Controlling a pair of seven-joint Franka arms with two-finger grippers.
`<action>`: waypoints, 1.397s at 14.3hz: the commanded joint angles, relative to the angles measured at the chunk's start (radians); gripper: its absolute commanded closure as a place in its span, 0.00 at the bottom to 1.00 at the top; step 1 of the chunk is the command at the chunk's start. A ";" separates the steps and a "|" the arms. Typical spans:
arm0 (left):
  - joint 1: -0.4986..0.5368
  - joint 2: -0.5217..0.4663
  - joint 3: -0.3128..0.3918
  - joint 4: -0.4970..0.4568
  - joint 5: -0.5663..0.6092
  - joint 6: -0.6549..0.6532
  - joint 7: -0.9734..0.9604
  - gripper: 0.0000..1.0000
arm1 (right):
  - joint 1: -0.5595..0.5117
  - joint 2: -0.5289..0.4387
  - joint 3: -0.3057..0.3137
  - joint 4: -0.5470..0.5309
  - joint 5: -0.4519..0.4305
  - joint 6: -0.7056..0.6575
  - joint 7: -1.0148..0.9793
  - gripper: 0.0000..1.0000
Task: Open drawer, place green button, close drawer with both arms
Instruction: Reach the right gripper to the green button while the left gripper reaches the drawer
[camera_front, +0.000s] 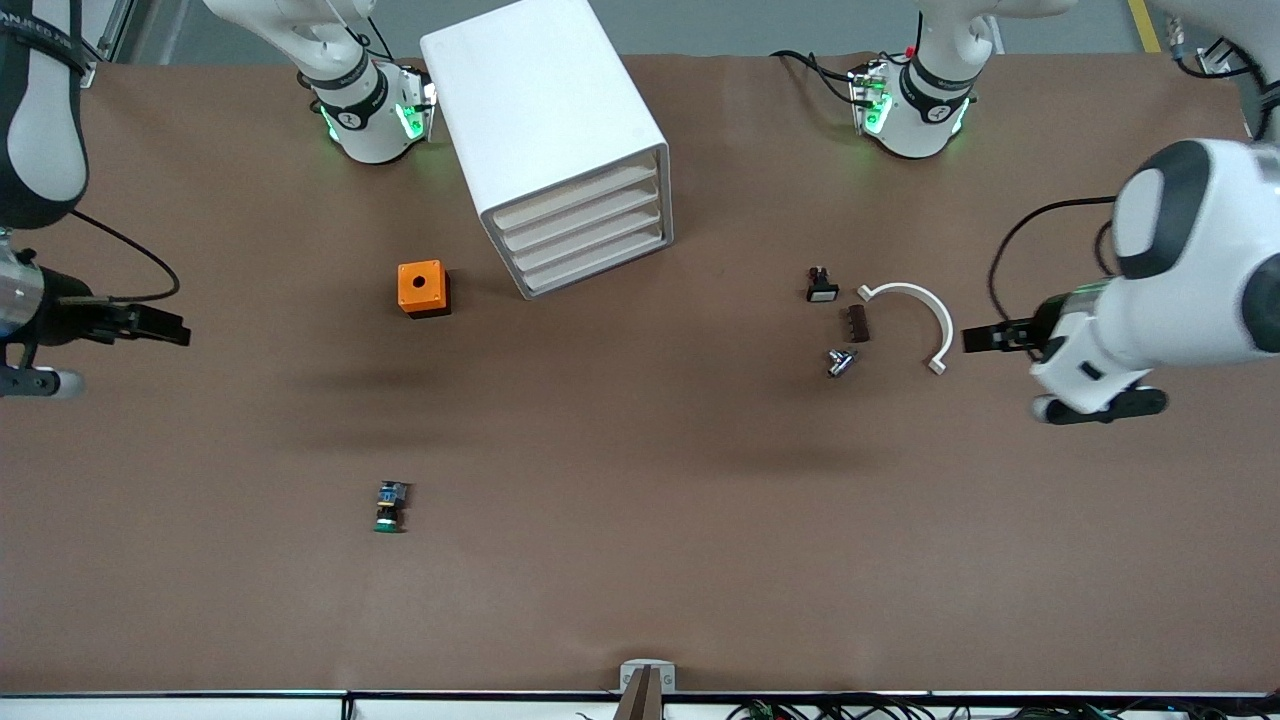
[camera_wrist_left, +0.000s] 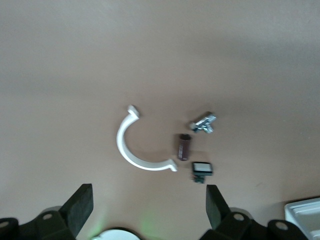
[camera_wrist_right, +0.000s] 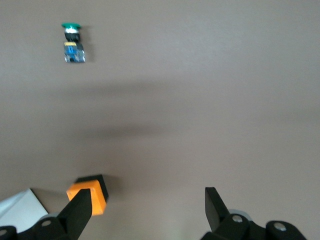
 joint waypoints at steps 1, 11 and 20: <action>-0.095 0.044 0.000 0.039 -0.057 -0.022 -0.197 0.00 | 0.060 0.091 0.009 0.021 0.030 0.096 0.132 0.00; -0.334 0.386 0.001 0.161 -0.631 -0.020 -1.203 0.00 | 0.186 0.405 0.010 0.033 0.122 0.522 0.154 0.00; -0.351 0.616 -0.063 0.161 -0.914 -0.007 -1.679 0.00 | 0.228 0.582 0.009 0.157 0.152 0.583 0.228 0.01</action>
